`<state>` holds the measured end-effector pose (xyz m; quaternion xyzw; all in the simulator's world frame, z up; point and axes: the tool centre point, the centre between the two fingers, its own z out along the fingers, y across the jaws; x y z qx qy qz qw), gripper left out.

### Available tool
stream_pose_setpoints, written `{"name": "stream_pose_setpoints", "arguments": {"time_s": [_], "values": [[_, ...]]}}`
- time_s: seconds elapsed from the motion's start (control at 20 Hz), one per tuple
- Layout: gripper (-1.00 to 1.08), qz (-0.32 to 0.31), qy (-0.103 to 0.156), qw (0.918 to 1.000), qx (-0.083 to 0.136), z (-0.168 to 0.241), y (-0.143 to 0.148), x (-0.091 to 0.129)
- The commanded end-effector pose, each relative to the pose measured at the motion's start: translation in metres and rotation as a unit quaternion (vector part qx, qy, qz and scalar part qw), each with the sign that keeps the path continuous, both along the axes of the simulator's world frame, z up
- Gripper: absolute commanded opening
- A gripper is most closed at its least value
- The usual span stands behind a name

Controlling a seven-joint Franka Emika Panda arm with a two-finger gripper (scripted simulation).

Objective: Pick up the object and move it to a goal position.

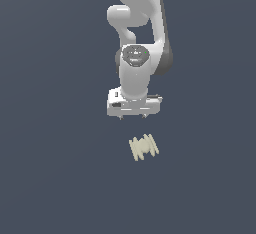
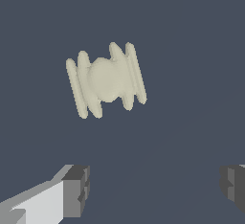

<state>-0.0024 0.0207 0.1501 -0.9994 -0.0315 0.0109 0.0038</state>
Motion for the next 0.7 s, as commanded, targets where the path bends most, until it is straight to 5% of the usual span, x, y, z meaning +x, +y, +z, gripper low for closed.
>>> {"name": "stream_pose_setpoints", "arguments": {"time_s": [0.0, 0.65], "values": [[1.00, 0.000, 0.000, 1.0000, 0.000, 0.000, 0.000, 0.000], [1.00, 0.020, 0.011, 0.9997, 0.010, -0.009, 0.018, -0.007]]}}
